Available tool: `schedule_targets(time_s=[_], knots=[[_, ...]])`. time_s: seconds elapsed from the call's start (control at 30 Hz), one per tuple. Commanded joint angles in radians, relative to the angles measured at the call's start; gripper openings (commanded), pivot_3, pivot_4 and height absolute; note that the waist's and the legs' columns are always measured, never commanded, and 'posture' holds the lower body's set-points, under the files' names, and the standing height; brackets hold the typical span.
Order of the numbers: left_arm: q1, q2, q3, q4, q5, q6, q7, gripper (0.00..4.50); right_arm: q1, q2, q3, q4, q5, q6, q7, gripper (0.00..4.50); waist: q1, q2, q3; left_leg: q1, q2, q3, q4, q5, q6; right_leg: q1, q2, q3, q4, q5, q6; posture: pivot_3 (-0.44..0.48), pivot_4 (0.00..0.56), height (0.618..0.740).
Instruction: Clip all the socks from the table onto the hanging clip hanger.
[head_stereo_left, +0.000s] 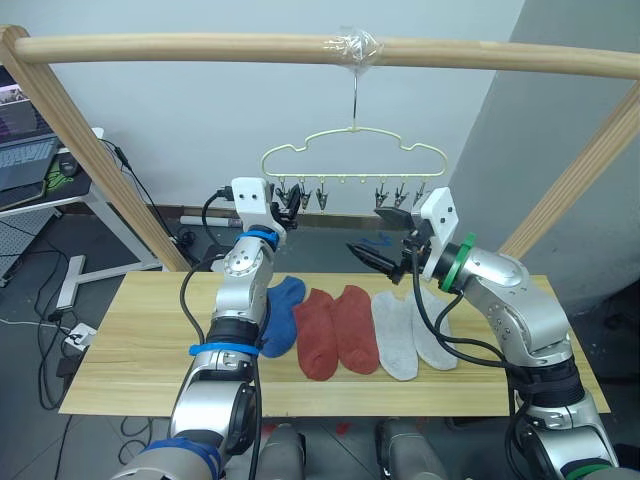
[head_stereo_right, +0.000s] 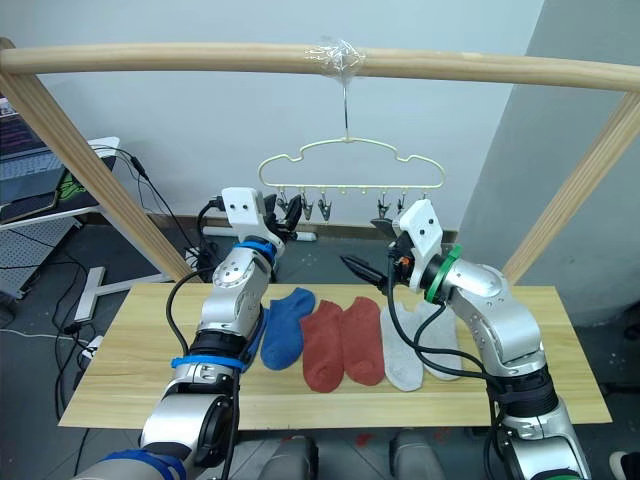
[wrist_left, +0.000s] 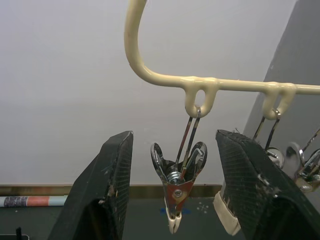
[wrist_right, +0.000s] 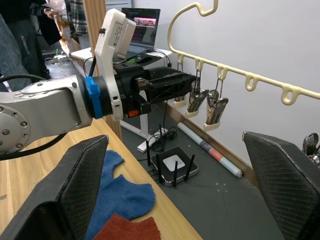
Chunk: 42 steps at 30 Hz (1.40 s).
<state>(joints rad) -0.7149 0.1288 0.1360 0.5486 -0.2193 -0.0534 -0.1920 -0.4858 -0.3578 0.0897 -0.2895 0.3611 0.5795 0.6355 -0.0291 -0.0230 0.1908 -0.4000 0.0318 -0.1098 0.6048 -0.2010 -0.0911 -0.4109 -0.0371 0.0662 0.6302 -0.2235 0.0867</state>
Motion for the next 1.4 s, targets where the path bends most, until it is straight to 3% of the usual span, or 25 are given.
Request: schedule_targets(time_s=[0.03, 0.2, 0.33, 0.53, 0.67, 0.93, 1.4], knots=[[-0.020, 0.003, 0.006, -0.014, 0.002, -0.030, -0.016, 1.80, -0.019, -0.006, -0.025, -0.044, 0.023, -0.002, -0.004, 4.50, 0.000, 0.000, 0.000, 0.000, 0.000, 0.000, 0.000, 0.000, 0.000, 0.000, 0.000, 0.000, 0.000, 0.000, 0.000, 0.013, 0.188, 0.740], [-0.019, -0.006, 0.006, -0.024, 0.001, -0.035, -0.020, 0.45, -0.020, -0.005, -0.021, -0.046, 0.031, 0.004, -0.012, 4.50, 0.000, 0.000, 0.000, 0.000, 0.000, 0.000, 0.000, 0.000, 0.000, 0.000, 0.000, 0.000, 0.000, 0.000, 0.000, 0.018, 0.187, 0.740], [-0.011, -0.009, 0.005, -0.041, 0.000, -0.034, -0.020, 0.04, -0.014, -0.007, -0.017, -0.048, 0.030, 0.004, -0.012, 4.50, 0.000, 0.000, 0.000, 0.000, 0.000, 0.000, 0.000, 0.000, 0.000, 0.000, 0.000, 0.000, 0.000, 0.000, 0.000, 0.018, 0.187, 0.740], [0.004, 0.013, -0.004, -0.065, 0.019, -0.026, -0.023, 0.04, 0.044, -0.037, 0.048, 0.003, -0.057, 0.004, -0.036, 4.50, 0.000, 0.000, 0.000, 0.000, 0.000, 0.000, 0.000, 0.000, 0.000, 0.000, 0.000, 0.000, 0.000, 0.000, 0.000, 0.040, 0.189, 0.740], [0.037, 0.039, -0.013, -0.118, 0.025, 0.011, -0.035, 0.04, 0.135, -0.051, 0.069, 0.137, -0.172, -0.040, -0.118, 4.50, 0.001, 0.000, 0.000, 0.000, 0.000, 0.000, -0.001, 0.000, 0.000, 0.000, 0.000, 0.000, -0.001, 0.000, 0.000, 0.046, 0.190, 0.740], [0.106, 0.069, -0.008, -0.208, 0.016, 0.086, -0.059, 0.04, 0.148, -0.027, 0.012, 0.456, -0.244, -0.144, -0.201, 4.50, -0.002, 0.001, 0.003, 0.000, 0.000, 0.000, -0.001, 0.000, 0.000, -0.001, 0.000, 0.000, 0.000, 0.000, 0.000, 0.055, 0.188, 0.740], [0.111, 0.059, -0.014, -0.230, 0.019, 0.117, -0.059, 0.04, 0.140, -0.100, 0.032, 0.731, -0.310, -0.330, -0.063, 4.50, -0.004, 0.001, 0.003, 0.001, 0.000, 0.001, -0.001, 0.000, 0.000, 0.000, 0.000, 0.000, 0.000, -0.001, -0.001, 0.050, 0.186, 0.740]])
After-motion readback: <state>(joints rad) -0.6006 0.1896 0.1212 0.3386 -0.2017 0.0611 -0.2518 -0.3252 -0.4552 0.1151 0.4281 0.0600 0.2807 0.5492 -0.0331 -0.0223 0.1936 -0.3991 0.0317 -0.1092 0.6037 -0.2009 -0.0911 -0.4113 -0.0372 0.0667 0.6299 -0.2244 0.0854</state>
